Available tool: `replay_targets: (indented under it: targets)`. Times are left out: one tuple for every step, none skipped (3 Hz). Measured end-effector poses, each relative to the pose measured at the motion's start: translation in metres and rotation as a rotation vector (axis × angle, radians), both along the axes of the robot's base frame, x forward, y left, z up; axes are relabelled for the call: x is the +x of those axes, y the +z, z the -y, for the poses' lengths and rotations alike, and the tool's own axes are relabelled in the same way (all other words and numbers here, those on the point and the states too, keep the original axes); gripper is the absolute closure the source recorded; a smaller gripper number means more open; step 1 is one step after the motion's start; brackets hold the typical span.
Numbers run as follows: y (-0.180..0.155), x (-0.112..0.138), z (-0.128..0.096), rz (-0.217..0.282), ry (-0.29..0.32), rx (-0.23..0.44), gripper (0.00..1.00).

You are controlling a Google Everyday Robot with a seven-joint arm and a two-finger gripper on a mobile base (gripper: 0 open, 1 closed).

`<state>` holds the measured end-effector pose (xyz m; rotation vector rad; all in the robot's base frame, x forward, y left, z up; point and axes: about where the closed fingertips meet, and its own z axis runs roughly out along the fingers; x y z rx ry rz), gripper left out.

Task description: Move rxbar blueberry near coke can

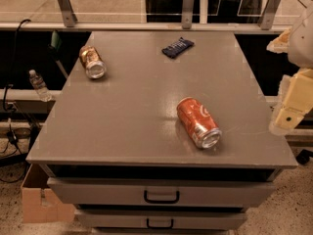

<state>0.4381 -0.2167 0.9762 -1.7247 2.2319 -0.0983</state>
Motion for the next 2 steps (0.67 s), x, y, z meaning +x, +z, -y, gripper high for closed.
replay_targets:
  targets:
    - [0.000,0.000,0.000,0.000,0.000,0.000,0.00]
    - [-0.002,0.029,-0.016,0.003,0.028,0.042,0.00]
